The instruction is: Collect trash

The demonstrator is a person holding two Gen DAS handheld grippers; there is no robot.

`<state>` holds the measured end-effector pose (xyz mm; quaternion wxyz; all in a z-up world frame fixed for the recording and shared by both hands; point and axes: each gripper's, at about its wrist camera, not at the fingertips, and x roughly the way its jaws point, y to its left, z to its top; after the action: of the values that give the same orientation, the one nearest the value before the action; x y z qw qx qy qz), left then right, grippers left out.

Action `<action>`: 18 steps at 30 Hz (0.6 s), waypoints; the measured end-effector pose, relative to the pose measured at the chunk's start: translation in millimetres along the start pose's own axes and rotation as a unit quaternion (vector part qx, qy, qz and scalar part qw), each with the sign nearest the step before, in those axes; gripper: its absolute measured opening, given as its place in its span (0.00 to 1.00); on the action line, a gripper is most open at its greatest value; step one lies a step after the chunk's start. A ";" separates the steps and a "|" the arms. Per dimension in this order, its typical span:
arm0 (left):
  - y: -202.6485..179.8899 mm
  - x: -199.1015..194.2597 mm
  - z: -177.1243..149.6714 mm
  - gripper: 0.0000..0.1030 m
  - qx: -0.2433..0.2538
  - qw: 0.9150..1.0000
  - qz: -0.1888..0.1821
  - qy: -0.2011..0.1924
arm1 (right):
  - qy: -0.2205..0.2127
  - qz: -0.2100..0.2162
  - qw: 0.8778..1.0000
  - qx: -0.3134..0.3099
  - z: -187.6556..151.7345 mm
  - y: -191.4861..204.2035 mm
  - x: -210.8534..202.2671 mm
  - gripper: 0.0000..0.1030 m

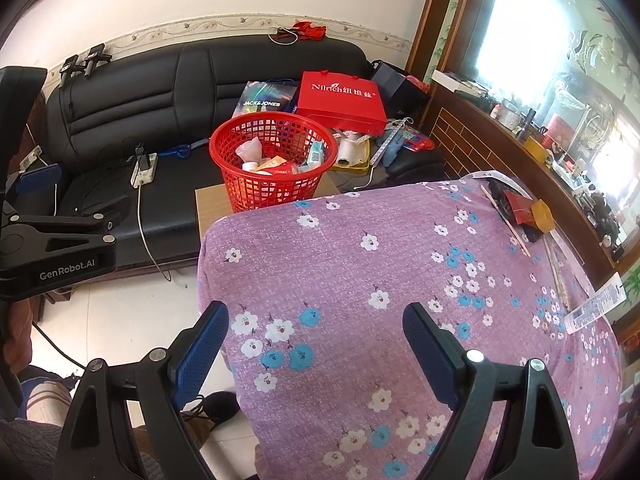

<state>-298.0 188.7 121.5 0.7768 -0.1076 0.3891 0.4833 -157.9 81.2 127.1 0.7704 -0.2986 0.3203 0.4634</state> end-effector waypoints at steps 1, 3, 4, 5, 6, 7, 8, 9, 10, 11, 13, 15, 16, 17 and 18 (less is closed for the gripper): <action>0.5 0.1 0.0 0.98 0.000 1.000 0.000 0.000 | 0.000 0.000 1.000 0.000 0.0 -0.1 0.2 0.89; 0.5 1.1 0.7 0.98 -0.001 1.000 0.000 0.001 | 0.000 0.000 1.000 0.001 0.0 0.2 0.2 0.89; 0.9 1.4 0.6 0.98 -0.001 1.000 0.000 0.001 | 0.000 0.000 1.000 0.001 0.1 -0.1 0.1 0.89; 0.9 1.7 0.6 0.98 -0.001 1.000 0.000 0.001 | 0.000 0.000 1.000 0.001 0.1 -0.1 0.1 0.89; 1.0 1.7 0.5 0.98 -0.001 1.000 0.000 0.002 | 0.000 0.000 1.000 0.001 0.1 0.0 0.1 0.89; 0.3 2.0 -0.1 0.98 -0.001 1.000 0.001 0.002 | 0.000 0.000 1.000 0.001 0.1 0.2 0.2 0.89; 0.3 2.0 -0.2 0.98 -0.002 1.000 0.001 0.002 | 0.000 0.000 1.000 0.001 0.2 0.2 0.2 0.89; 0.5 2.2 -0.1 0.98 -0.001 1.000 0.000 0.002 | 0.000 0.000 1.000 0.001 0.2 0.6 0.1 0.89; 0.7 2.0 -0.1 0.98 -0.002 1.000 0.000 0.002 | -0.001 0.000 1.000 0.000 0.2 0.6 0.0 0.89; 0.7 2.4 -0.2 0.98 -0.002 1.000 0.001 0.002 | -0.001 0.000 1.000 0.001 0.2 0.6 0.2 0.89; 1.1 2.5 -0.4 0.98 -0.002 1.000 0.001 0.002 | 0.000 0.001 1.000 0.001 0.2 0.5 0.3 0.89; 1.0 2.4 -0.6 0.98 -0.001 1.000 0.000 0.002 | 0.000 0.001 1.000 -0.001 -0.6 1.3 0.9 0.89; 0.2 3.2 -0.5 0.98 0.000 1.000 -0.001 0.002 | 0.001 0.001 1.000 -0.001 -1.4 1.4 1.5 0.89; -1.2 3.9 -0.5 0.98 0.003 1.000 -0.002 0.003 | 0.002 0.000 1.000 -0.001 -2.4 0.9 2.5 0.89; -2.6 4.3 -0.5 0.98 0.006 1.000 -0.003 0.003 | 0.004 0.000 1.000 0.002 -3.5 -0.4 3.5 0.89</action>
<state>-295.0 190.0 117.6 0.7775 -0.1059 0.3942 0.4784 -157.0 80.2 122.3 0.7699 -0.2991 0.3240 0.4612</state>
